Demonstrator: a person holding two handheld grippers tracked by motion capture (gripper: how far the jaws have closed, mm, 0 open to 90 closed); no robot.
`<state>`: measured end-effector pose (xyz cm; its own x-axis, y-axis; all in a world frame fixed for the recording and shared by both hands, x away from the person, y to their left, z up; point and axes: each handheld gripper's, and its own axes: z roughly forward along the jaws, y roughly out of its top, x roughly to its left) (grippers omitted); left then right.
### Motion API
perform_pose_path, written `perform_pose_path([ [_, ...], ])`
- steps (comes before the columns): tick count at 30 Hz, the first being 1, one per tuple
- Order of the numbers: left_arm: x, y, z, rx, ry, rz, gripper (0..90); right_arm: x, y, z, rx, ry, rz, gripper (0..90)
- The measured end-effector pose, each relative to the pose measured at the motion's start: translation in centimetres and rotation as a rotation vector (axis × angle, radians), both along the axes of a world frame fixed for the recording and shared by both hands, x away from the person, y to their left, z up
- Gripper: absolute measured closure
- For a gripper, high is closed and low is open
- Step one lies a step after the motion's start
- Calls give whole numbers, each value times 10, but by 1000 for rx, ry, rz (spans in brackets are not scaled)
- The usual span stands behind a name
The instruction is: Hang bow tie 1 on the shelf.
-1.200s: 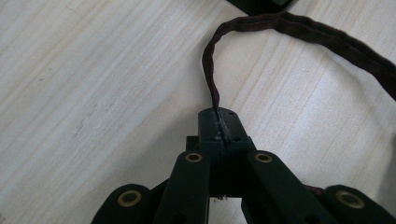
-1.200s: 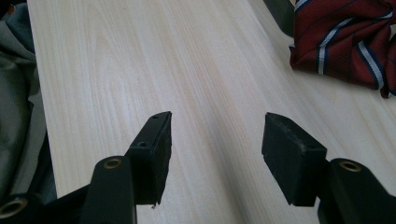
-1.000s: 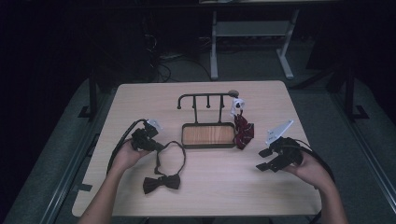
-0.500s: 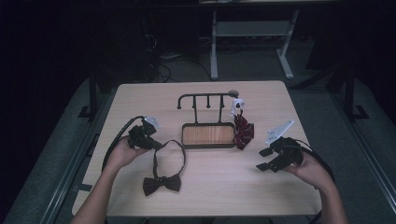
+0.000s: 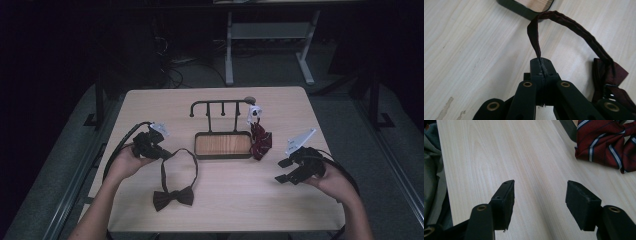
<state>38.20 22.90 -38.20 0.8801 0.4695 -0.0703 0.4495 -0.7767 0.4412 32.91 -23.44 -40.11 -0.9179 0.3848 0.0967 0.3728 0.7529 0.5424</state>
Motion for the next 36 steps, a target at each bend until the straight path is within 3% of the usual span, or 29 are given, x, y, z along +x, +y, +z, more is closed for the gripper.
perform_pose_path([
  [36,-17,-1,47,-3,-15,-83,891,0,0,0,2,-10,2,375],
])
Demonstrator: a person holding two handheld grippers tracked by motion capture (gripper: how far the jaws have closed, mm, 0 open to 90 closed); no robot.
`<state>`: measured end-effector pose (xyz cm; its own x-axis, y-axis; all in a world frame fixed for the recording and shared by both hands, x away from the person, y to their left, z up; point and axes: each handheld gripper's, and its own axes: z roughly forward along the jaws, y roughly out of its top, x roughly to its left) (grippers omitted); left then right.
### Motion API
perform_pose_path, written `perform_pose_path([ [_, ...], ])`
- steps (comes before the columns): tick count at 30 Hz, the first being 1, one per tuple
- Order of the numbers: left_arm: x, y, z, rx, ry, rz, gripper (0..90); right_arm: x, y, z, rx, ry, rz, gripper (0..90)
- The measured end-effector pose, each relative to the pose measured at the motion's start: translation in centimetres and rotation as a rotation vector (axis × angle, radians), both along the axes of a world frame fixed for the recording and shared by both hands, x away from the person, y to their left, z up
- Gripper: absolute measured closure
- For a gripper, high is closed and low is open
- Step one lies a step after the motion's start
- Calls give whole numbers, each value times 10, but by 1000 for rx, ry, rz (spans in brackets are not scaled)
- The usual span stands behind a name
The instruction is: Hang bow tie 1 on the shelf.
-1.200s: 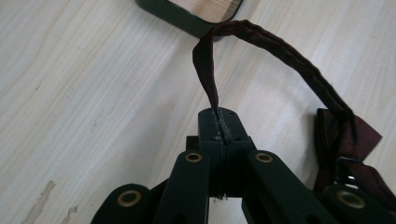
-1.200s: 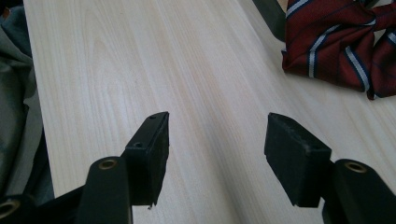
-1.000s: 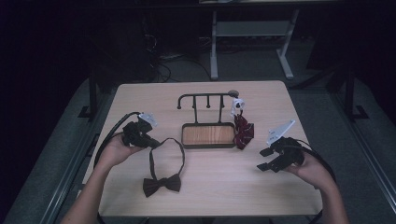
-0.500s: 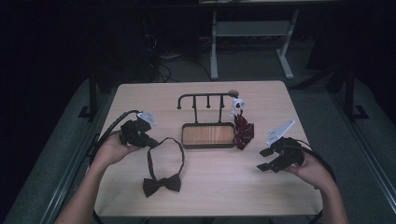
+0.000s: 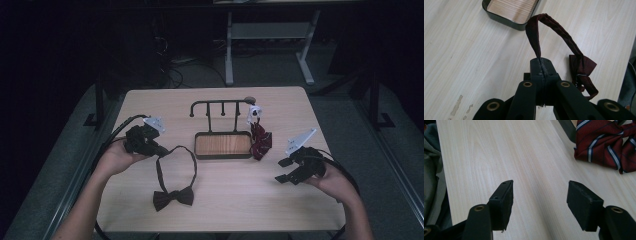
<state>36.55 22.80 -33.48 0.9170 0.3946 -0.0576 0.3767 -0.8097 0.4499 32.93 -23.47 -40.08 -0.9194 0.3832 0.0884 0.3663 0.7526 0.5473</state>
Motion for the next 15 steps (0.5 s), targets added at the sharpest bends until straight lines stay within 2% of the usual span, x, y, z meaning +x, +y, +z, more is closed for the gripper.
perform_pose_path([
  [15,-2,-5,18,8,-5,-36,892,0,-1,0,9,5,-2,368],
])
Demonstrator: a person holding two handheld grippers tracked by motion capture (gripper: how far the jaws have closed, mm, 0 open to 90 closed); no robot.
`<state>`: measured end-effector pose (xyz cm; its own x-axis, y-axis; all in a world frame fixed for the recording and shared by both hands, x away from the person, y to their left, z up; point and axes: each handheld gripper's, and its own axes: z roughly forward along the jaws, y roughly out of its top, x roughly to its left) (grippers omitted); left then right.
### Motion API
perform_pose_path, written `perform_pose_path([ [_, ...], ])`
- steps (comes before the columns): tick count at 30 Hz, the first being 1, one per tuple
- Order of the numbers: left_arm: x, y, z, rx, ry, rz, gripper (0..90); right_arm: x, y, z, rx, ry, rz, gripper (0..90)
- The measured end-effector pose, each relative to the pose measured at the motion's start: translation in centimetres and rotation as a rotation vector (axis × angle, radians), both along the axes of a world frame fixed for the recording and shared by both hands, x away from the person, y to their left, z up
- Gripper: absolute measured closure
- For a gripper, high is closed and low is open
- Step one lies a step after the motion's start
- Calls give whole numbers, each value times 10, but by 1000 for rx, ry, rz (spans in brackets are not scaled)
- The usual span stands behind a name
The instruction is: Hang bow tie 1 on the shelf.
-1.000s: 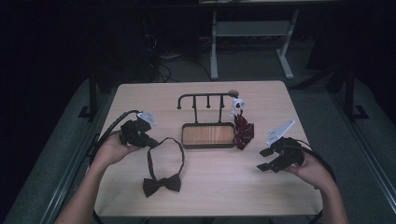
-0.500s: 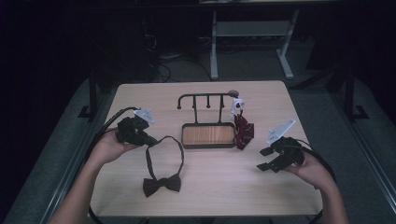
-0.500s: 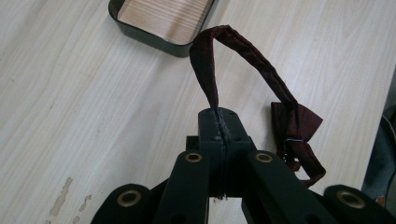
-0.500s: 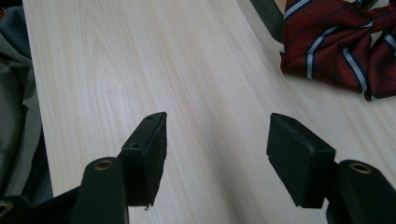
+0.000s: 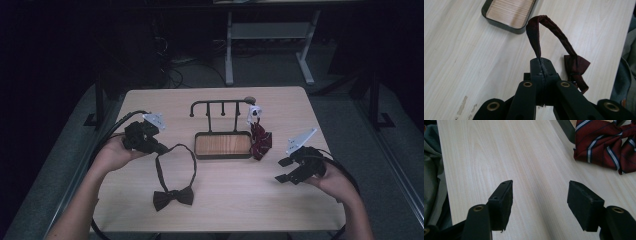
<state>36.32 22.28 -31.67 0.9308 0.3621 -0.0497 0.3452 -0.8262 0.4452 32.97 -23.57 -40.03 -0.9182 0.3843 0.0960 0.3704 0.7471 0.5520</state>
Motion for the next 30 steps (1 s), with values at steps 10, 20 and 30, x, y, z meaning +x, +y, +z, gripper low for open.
perform_pose_path([
  [10,-2,-1,14,-1,-13,-31,893,1,1,-1,-5,-7,7,364],
  [20,-3,-2,24,-5,-14,-43,893,0,0,-1,-4,1,-2,355],
  [30,-1,-3,34,-11,-10,-55,893,1,0,-1,-4,-2,2,354],
])
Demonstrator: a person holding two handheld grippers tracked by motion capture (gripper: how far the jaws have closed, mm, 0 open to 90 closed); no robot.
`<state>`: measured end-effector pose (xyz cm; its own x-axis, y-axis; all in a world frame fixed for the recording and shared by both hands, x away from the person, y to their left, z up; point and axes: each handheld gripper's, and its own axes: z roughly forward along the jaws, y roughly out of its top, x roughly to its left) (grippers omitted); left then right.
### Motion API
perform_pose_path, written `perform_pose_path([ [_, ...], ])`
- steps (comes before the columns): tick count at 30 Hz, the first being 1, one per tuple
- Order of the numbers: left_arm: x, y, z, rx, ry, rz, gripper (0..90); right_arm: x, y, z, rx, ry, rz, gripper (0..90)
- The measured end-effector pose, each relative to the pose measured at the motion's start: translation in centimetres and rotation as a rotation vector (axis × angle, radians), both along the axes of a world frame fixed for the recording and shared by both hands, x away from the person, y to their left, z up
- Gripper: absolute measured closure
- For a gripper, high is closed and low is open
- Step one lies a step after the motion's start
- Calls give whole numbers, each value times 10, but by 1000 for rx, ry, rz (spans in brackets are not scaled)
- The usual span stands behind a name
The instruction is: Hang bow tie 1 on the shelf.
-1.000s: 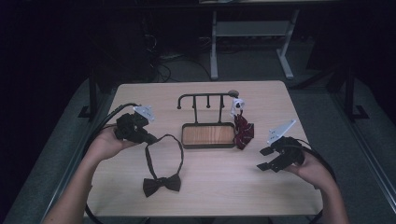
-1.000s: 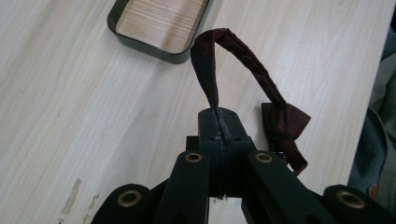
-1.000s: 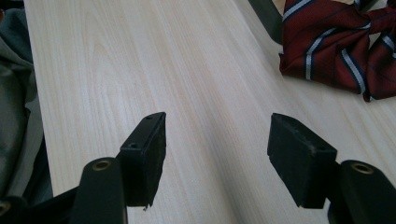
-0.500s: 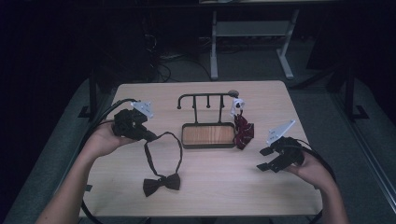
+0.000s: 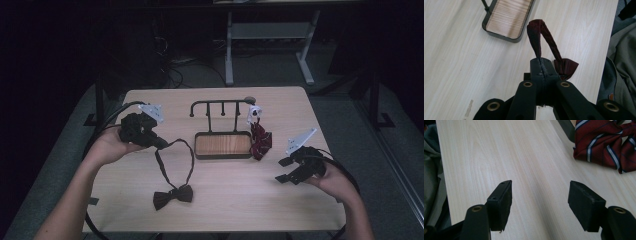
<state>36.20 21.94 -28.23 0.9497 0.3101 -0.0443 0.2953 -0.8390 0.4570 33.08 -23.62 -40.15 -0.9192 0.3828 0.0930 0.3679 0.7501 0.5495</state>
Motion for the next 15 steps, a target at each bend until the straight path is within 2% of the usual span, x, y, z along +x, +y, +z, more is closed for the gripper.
perform_pose_path([
  [15,4,-6,19,-11,-18,-5,893,-1,0,4,6,-17,8,351],
])
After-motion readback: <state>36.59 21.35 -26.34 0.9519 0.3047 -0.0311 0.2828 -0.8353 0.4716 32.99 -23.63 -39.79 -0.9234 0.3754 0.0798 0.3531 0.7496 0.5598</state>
